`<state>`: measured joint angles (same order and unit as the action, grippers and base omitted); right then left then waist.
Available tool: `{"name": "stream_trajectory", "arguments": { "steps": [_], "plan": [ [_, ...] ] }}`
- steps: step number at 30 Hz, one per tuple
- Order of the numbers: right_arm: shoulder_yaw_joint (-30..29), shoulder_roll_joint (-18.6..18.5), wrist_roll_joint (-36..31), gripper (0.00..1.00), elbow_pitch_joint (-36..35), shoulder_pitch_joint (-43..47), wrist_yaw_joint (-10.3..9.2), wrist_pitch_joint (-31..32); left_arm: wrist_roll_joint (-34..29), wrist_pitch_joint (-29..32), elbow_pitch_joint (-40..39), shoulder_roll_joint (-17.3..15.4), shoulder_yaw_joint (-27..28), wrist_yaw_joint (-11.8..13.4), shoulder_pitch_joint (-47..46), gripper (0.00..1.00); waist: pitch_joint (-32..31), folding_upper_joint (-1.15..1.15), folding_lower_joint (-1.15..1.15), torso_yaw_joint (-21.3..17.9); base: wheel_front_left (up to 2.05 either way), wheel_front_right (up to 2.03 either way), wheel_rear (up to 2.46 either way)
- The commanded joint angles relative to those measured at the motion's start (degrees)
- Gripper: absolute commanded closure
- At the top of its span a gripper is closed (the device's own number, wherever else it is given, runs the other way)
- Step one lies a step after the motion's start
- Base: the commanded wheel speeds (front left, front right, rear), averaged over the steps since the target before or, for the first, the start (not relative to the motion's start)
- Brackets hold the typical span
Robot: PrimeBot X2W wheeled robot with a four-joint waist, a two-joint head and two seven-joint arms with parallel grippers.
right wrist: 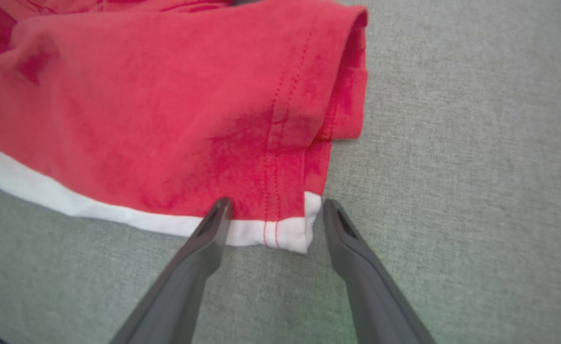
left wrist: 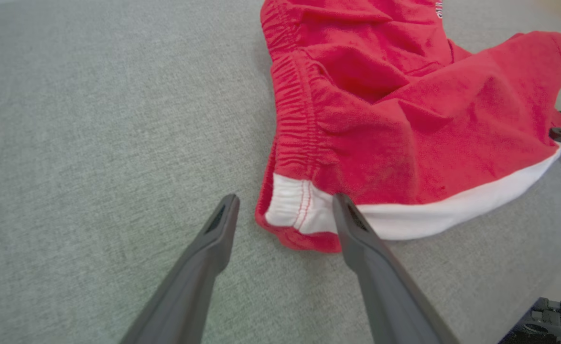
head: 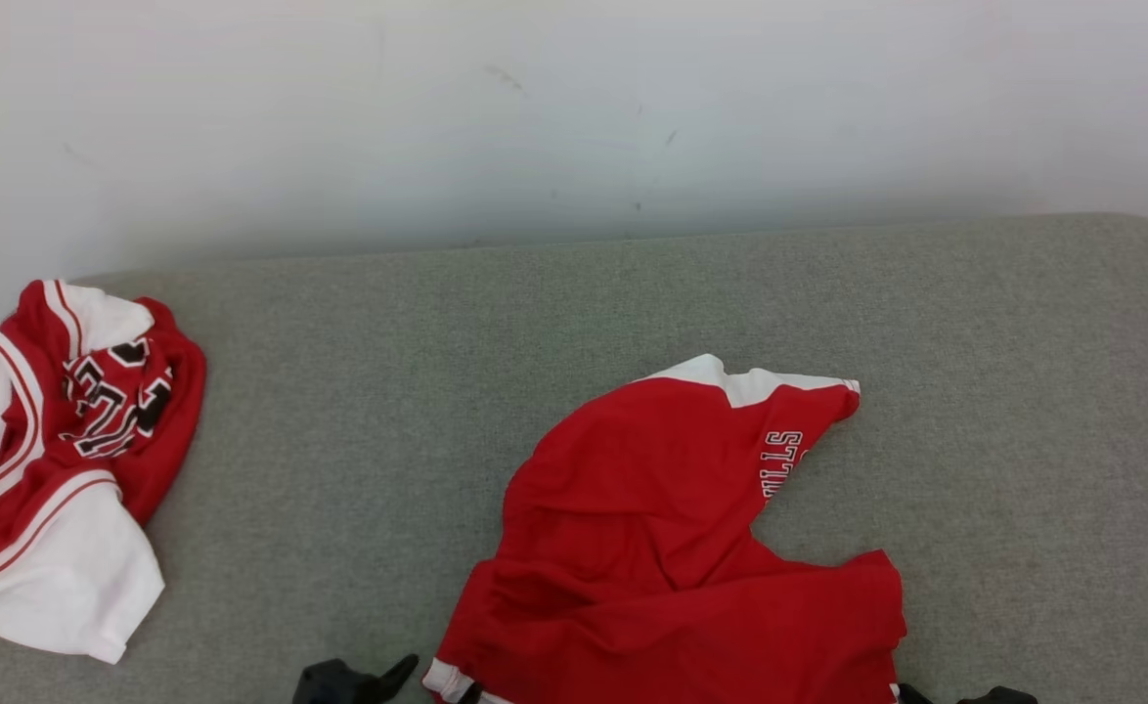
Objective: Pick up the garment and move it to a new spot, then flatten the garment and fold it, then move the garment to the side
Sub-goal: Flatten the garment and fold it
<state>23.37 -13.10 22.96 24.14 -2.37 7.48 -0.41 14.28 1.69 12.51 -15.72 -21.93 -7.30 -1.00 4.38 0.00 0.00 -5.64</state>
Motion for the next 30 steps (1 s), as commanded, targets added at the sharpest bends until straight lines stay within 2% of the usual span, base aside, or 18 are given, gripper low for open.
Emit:
{"name": "stream_trajectory", "arguments": {
  "steps": [1,10,11,12,14,15,16,17,18,24,27,30],
  "plan": [
    [0.3,-0.5,0.4,0.00,0.7,-0.5,0.03,0.0,0.3,-0.3,0.2,-0.6,-0.2,-0.2,-0.8,0.00,0.1,0.00,0.00,-0.1,0.00,0.00,0.00],
    [2.1,-0.8,1.7,0.00,2.0,-1.9,0.02,0.0,3.7,-0.2,1.8,-2.5,-4.0,-0.2,-3.1,0.00,0.9,0.00,0.00,-0.8,0.00,0.00,0.00],
    [2.4,-0.8,1.9,0.00,2.1,-2.0,0.02,0.0,4.1,-0.3,1.9,-2.8,-4.4,-0.2,-3.4,0.04,1.0,0.00,0.00,-0.9,0.00,0.00,0.00],
    [2.7,-0.9,2.0,0.00,2.3,-2.2,0.02,0.1,4.5,-0.3,1.9,-2.9,-4.8,-0.2,-3.7,0.16,1.0,0.00,0.00,-0.9,0.00,0.00,0.00],
    [3.8,-0.8,2.7,0.02,2.7,-2.5,0.03,0.9,5.4,-0.2,1.9,-3.3,-6.0,-0.2,-3.9,0.56,1.1,0.00,0.00,-1.0,0.00,0.00,0.00],
    [4.3,-0.8,3.1,0.27,2.8,-2.6,0.03,1.2,6.1,-0.1,1.8,-3.5,-6.7,-0.2,-4.1,0.70,1.1,0.00,0.00,-1.0,0.00,0.00,0.00],
    [4.6,-0.8,3.4,0.58,2.9,-2.8,0.03,1.2,6.8,0.1,1.8,-3.7,-7.3,-0.2,-4.2,0.91,1.1,0.00,0.00,-1.0,0.00,0.00,0.00],
    [4.8,-0.7,3.8,0.85,3.0,-3.0,0.03,1.1,7.2,0.2,1.6,-4.0,-7.9,-0.2,-4.3,1.00,1.1,0.00,0.00,-1.1,0.00,0.00,0.00],
    [5.1,-0.6,4.2,1.00,3.0,-3.0,0.03,1.0,7.8,0.4,1.4,-4.2,-8.6,-0.2,-4.3,1.00,1.0,0.00,0.00,-1.1,0.00,0.00,0.00],
    [2.5,-0.7,12.4,1.00,0.1,-2.9,0.03,-1.8,15.4,1.5,-2.9,-4.4,-10.4,-0.2,-3.0,1.00,0.1,0.00,0.00,-1.2,0.00,0.00,0.00],
    [0.6,-2.2,17.4,1.00,-3.5,-2.1,0.03,-2.7,22.4,2.3,-7.9,-3.7,-9.5,-0.2,-1.6,1.00,-0.6,0.00,0.00,-1.5,0.00,0.00,0.00],
    [-1.0,-4.5,22.1,1.00,-9.3,-1.0,0.03,-2.4,28.0,3.7,-14.5,-5.1,-8.6,-0.2,-0.7,1.00,-1.5,0.00,0.00,-1.8,0.00,0.00,0.00]
  ]
}}
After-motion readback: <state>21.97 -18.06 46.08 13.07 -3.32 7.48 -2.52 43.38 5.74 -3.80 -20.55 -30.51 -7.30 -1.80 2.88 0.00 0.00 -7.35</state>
